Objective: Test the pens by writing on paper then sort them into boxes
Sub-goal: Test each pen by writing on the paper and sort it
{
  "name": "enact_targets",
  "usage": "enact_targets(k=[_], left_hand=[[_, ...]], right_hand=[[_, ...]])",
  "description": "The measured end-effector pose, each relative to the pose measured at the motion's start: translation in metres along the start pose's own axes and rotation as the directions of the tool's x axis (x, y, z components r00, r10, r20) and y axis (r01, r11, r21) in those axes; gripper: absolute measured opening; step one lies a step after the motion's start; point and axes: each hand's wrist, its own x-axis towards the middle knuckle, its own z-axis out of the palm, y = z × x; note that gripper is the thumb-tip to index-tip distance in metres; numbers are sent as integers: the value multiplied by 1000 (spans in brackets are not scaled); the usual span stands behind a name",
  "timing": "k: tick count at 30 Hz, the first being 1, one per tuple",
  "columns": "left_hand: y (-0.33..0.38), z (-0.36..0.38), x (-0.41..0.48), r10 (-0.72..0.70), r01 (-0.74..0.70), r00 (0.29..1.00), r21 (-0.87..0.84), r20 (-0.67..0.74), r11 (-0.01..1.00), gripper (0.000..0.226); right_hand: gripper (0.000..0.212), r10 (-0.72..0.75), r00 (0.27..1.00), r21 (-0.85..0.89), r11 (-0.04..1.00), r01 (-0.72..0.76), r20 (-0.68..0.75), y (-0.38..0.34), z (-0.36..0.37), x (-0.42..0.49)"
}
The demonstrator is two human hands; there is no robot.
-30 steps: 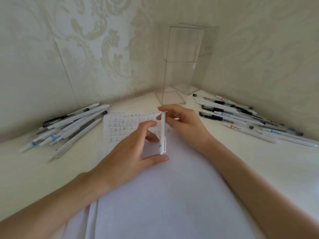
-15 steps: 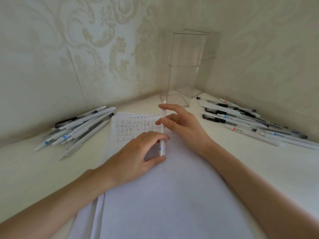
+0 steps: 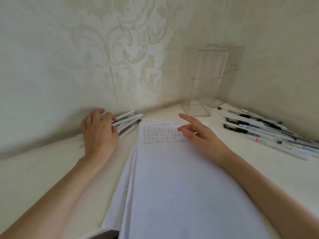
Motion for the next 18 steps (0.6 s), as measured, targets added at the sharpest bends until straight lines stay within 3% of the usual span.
enact_targets(k=[2,4,6,8,10,12,14,18], left_hand=[[11,0,-5,133,-134,991,-50,-31,990,24],[31,0,-17,362,-351,932,-249,0,903,26],[54,-3,-34,603,-478,785,-482,140,734,38],[69,-2,-48,775,-539,577,-594,257,598,47],[75,2,-56,808,-527,452,-617,378,584,53],[76,4,-59,792,-526,407,-592,455,611,57],[78,5,-60,788,-527,397,-586,470,615,58],[78,7,-60,791,-530,398,-588,464,611,59]], right_hand=[[35,14,999,-17,1000,-14,-30,-2,-1,-1],[30,13,995,-88,996,-22,-99,-4,-8,0],[26,-7,979,-285,957,-52,-202,1,-23,2],[25,0,948,-487,858,-164,-318,12,-45,3],[28,103,894,-566,740,-362,-437,25,-68,0],[34,187,820,-591,609,-529,-542,34,-85,-6],[34,209,773,-595,530,-604,-599,40,-92,-9],[24,195,778,-593,546,-591,-597,52,-88,-9]])
